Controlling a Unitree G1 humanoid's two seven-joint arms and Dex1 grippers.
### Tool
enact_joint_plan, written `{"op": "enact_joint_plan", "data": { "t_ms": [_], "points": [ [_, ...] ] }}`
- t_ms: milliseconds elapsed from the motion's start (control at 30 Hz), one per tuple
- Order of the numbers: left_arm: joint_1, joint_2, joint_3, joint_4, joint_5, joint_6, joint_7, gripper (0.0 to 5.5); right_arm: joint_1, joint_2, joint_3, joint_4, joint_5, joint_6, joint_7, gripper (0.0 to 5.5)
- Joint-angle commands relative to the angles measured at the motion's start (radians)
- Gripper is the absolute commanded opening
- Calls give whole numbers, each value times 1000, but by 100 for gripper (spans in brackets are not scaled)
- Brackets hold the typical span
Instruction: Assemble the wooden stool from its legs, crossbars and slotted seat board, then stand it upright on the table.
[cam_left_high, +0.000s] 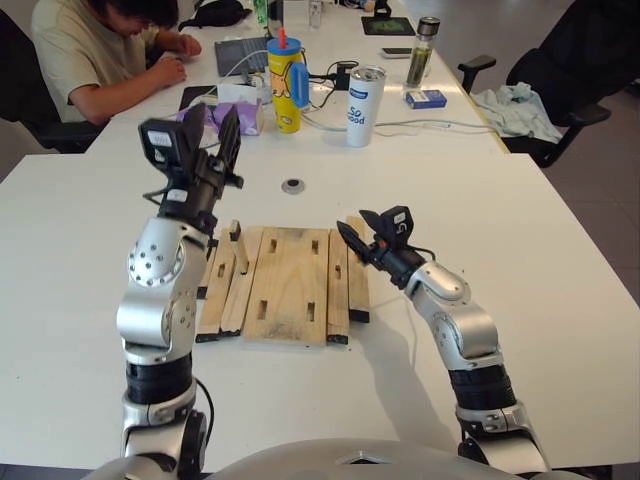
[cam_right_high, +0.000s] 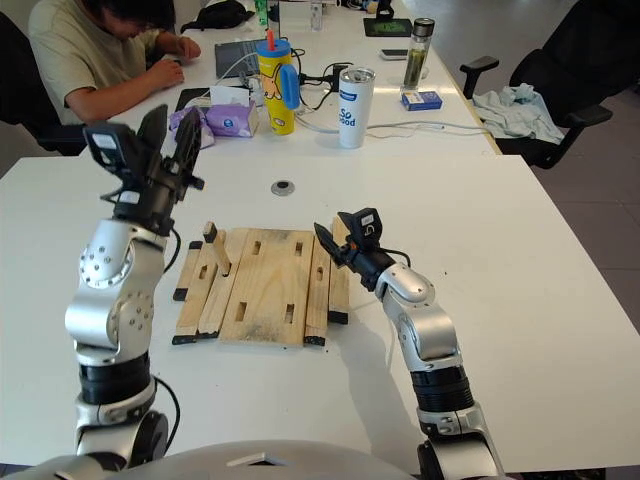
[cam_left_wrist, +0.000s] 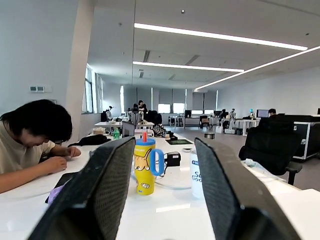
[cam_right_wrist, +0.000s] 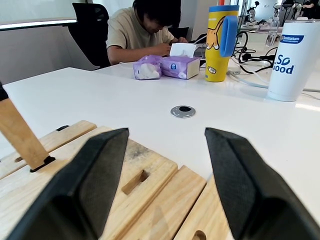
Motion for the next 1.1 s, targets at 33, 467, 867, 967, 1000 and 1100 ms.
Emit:
{"op": "enact_joint_plan", "data": {
  "t_ms": [33, 467, 867, 967, 1000, 1100],
  "points": [
    [194, 39, -112, 208, 78, 208, -10, 221, -32, 13, 26, 26, -22, -21, 4, 283],
    [157, -2, -6, 77, 114, -13, 56, 221, -26, 21, 25, 42, -37, -49, -1, 283],
    [381, -3, 50, -293, 55, 6, 22, 221, -5, 27, 21, 29, -38, -52, -13, 283],
    [472, 6, 47, -346, 35, 70, 1, 221, 1, 26, 21, 20, -35, -46, -16, 283],
    [486, 10, 36, -349, 36, 80, -7, 221, 5, 27, 23, 17, -35, -45, -17, 283],
    [501, -3, 19, -349, 35, 94, -8, 221, 8, 29, 32, 15, -36, -41, -14, 283]
  ]
}}
